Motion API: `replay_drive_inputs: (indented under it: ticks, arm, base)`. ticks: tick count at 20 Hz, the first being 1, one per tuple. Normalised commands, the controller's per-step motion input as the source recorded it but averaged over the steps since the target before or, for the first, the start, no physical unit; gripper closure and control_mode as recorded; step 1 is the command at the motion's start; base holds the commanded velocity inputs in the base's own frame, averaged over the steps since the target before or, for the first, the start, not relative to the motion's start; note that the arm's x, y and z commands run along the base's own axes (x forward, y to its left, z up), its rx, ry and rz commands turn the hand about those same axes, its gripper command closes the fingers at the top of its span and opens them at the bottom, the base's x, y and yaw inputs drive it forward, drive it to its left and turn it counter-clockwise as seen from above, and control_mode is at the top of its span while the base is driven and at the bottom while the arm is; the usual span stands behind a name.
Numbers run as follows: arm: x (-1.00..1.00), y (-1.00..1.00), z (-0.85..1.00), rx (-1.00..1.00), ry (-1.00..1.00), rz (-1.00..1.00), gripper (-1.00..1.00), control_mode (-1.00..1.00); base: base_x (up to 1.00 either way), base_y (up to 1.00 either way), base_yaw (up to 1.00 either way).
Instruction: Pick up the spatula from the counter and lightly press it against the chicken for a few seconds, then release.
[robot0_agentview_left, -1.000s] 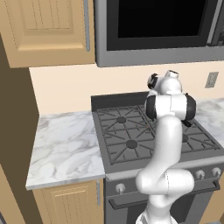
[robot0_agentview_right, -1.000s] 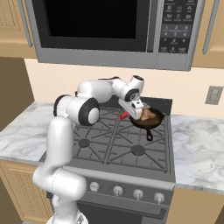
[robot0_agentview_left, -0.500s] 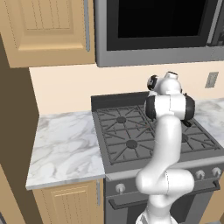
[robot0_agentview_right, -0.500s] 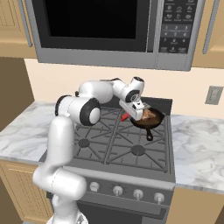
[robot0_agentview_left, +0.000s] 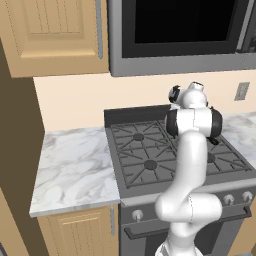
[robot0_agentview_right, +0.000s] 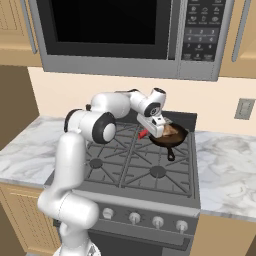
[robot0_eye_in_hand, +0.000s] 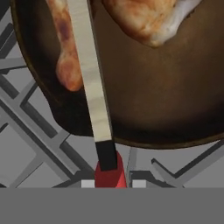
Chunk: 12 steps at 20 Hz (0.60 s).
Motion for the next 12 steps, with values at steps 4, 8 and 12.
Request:
replay_drive_inputs:
  ticks: [4,8,12]
  arm:
    - [-0.08,-0.03,-0.12,0.03,0.04,0.00,1.00,-1.00]
    - [-0.07,-0.02,-0.11,0.04,0.05,0.00,1.00,-1.00]
    - [-0.05,0.00,-0.12,0.03,0.05,0.00,1.00,-1.00]
  base:
    - [0.00,0.00,0.00]
    - [0.00,0.00,0.00]
    - [0.00,0.00,0.00]
